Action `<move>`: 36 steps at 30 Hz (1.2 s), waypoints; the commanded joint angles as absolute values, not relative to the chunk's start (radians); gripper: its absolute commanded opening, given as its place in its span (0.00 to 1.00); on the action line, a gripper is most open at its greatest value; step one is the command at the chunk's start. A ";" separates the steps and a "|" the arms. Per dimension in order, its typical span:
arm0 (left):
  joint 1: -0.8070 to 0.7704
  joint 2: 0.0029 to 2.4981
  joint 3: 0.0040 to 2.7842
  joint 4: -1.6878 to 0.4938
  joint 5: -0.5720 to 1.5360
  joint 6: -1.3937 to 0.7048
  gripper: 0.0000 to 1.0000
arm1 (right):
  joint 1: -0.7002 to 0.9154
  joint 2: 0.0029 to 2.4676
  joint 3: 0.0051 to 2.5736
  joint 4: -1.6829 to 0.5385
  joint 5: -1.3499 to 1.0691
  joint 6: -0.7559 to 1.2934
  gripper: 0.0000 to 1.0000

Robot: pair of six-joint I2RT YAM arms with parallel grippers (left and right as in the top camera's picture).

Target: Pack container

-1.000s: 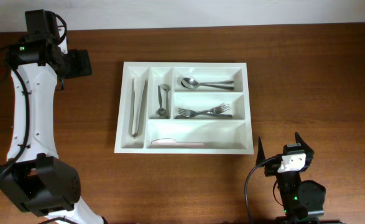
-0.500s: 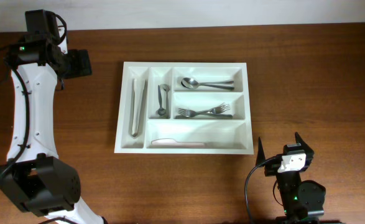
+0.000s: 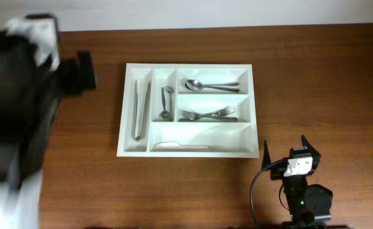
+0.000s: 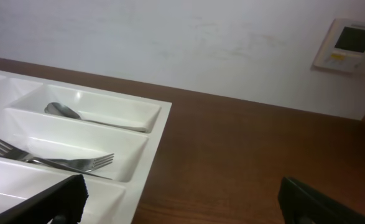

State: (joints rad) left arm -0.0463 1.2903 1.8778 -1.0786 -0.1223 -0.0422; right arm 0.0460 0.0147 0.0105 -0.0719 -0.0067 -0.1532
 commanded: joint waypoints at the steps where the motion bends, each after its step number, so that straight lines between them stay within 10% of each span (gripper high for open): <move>1: -0.109 1.068 1.886 -1.086 -0.128 -0.037 0.99 | 0.052 0.004 0.006 -0.079 0.012 -0.141 0.99; 22: -0.100 0.268 1.332 -1.042 -0.224 0.014 0.99 | 0.052 0.004 0.006 -0.079 0.012 -0.141 0.99; 36: -0.060 0.085 0.504 -0.390 -0.096 0.014 0.99 | 0.052 0.004 0.006 -0.079 0.012 -0.141 0.99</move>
